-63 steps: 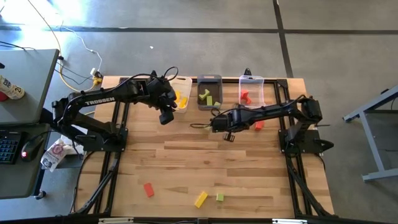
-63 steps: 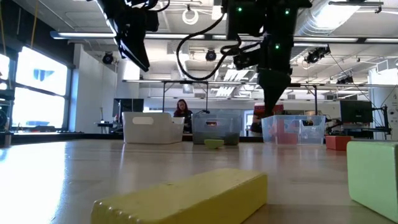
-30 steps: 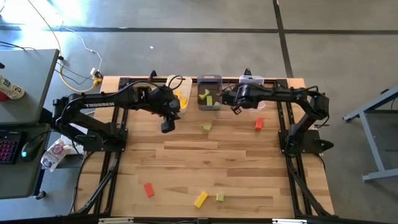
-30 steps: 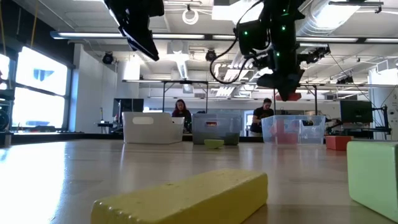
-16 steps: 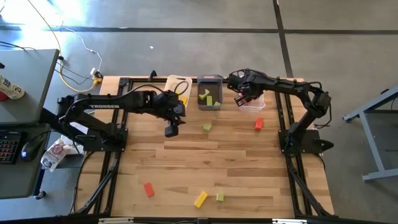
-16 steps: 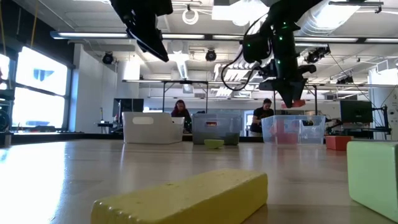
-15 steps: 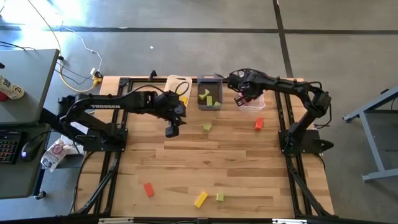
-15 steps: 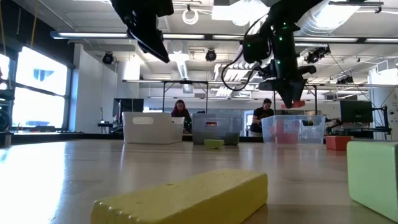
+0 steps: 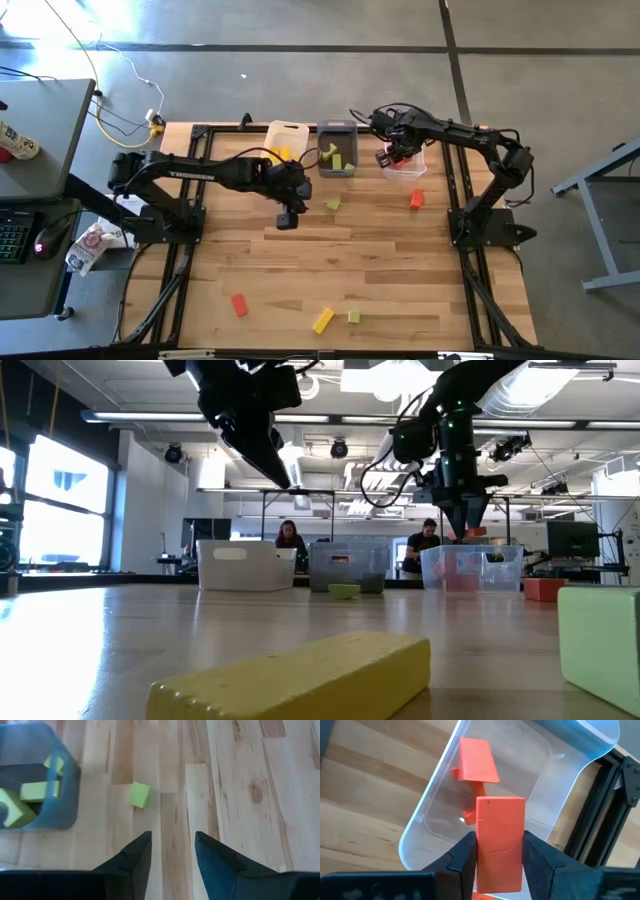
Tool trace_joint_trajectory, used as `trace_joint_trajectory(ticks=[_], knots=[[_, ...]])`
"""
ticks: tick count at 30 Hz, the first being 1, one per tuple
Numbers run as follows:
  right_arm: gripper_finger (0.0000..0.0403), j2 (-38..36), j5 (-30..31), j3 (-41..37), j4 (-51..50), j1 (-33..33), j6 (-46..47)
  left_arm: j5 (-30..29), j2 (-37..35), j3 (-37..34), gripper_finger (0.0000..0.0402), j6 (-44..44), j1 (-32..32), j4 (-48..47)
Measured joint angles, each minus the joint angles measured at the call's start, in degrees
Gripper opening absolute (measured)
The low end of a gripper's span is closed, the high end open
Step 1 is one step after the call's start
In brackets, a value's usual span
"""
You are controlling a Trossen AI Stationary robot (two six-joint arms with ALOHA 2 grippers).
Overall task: Sort & place blocks by color
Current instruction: Put the orange block into the transparent bin, then put the green block into the black bin
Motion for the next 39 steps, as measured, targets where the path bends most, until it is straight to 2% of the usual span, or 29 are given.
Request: trace_joint_trajectory(ticks=[8,12,22,27,39], knots=[[0.0179,0.0,1.53,0.0,0.02,0.07,-0.27,0.0,3.07,0.01,0.0136,3.19,-1.59,3.08],[0.0198,0.0,2.98,0.0,-0.01,0.07,-0.11,0.0,4.43,0.01,0.0136,5.59,-2.18,4.72],[0.0201,-0.12,3.95,0.0,-0.11,1.64,-0.25,-0.22,9.55,0.01,0.0136,11.13,-2.75,8.74],[0.0201,-1.26,6.42,0.0,-1.31,3.99,0.35,-1.62,11.08,0.01,0.0136,13.64,-2.62,12.3],[0.0201,-9.71,7.04,0.0,-1.16,11.09,6.87,-3.02,11.19,0.01,0.0136,17.97,-2.15,14.66]])
